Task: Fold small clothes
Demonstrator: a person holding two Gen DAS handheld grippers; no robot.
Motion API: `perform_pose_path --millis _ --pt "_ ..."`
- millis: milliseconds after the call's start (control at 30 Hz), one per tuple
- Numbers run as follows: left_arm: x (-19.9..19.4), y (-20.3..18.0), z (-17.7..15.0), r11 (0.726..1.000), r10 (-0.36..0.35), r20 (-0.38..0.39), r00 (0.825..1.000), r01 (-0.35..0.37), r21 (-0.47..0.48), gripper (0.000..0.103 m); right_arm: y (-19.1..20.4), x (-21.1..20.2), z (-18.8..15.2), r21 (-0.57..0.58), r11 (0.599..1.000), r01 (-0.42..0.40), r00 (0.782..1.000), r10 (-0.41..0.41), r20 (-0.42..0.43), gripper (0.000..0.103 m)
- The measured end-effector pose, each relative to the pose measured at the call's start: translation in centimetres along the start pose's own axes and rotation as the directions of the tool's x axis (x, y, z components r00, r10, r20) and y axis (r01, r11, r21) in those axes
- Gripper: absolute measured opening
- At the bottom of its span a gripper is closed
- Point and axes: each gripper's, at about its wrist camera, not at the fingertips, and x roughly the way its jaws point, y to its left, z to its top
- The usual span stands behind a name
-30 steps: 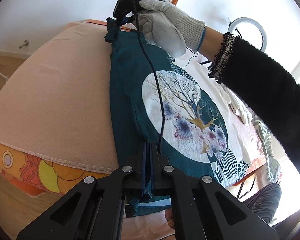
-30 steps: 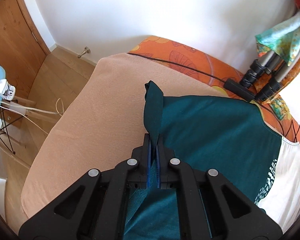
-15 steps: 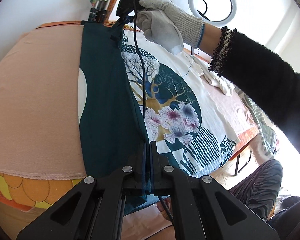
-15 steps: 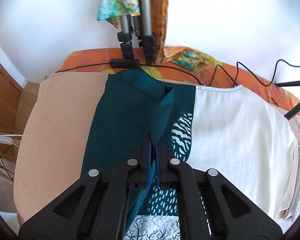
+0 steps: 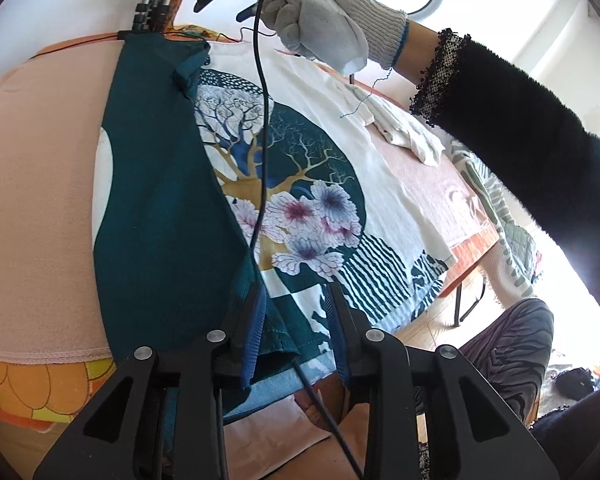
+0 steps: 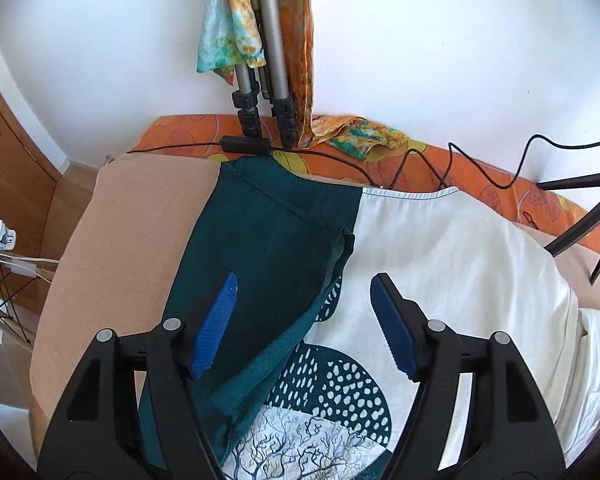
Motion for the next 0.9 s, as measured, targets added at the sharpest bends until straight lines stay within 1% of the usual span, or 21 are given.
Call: perform_pose_path --millis 67,133,167,233,333,400,467,500,567,633,733,833,900 --pt "-0.5 -0.4 -0.3 0.999 -0.049 -0.001 0.999 0.049 -0.002 0.029 -1.0 -2.2 -0.2 -0.004 1.000 -0.003 1.000 0.004 0.011 0.073" --pt "-1.3 -0.8 -0.7 0.997 -0.077 0.005 0.997 0.077 0.008 0.029 -2.1 -4.7 -0.7 -0.005 1.000 0.010 0.999 -0.009 0.036 0.073" --pt "-1.8 -1.1 -1.0 0.997 -0.072 0.014 0.997 0.071 0.023 0.029 -2.6 -6.0 -1.0 -0.007 1.000 0.012 0.999 -0.011 0.052 0.073" --pt "-2.8 -1.2 -1.6 0.998 -0.029 0.048 0.998 0.027 0.050 0.029 -3.7 -8.5 -2.0 -0.004 1.000 0.011 0.997 -0.010 0.077 0.074" --pt "-4.0 -0.9 -2.6 0.999 0.015 0.081 0.997 -0.017 0.027 0.029 -5.4 -12.5 -3.9 -0.009 1.000 0.023 0.993 -0.021 0.120 0.074" --pt "-4.5 -0.9 -3.3 0.998 0.065 0.103 0.993 -0.067 0.018 0.029 -6.7 -15.1 -5.4 -0.008 1.000 0.023 0.988 -0.021 0.156 0.075" --pt "-4.7 -1.0 -3.9 0.993 0.116 0.130 0.985 -0.118 0.007 0.029 -8.3 -17.5 -7.0 0.012 1.000 0.028 0.982 -0.030 0.188 0.076" --pt "-4.7 -1.1 -4.2 0.992 0.127 0.148 0.981 -0.128 -0.005 0.029 -9.1 -18.6 -7.8 0.021 1.000 0.024 0.979 -0.027 0.201 0.076" --pt "-4.6 -1.4 -4.4 0.992 0.127 0.173 0.977 -0.123 -0.029 0.029 -10.7 -20.7 -9.3 0.039 0.999 0.023 0.973 -0.031 0.229 0.076" --pt "-4.0 -2.3 -4.2 0.992 0.125 0.167 0.978 -0.123 -0.024 0.029 -12.4 -22.5 -10.7 0.052 0.998 0.019 0.967 -0.032 0.253 0.076" --pt "-2.8 -4.7 -3.7 0.988 0.144 0.160 0.977 -0.150 0.024 0.029 -15.5 -24.8 -12.6 0.080 0.997 0.020 0.960 -0.042 0.279 0.076" --pt "-1.1 -7.1 -3.1 0.986 0.140 0.142 0.980 -0.151 0.069 0.029 -18.6 -26.3 -14.3 0.105 0.994 0.020 0.958 -0.049 0.283 0.076" --pt "0.1 -8.7 -2.8 0.987 0.122 0.136 0.983 -0.135 0.091 0.029 -20.7 -26.9 -15.3 0.124 0.992 0.013 0.957 -0.048 0.285 0.076"
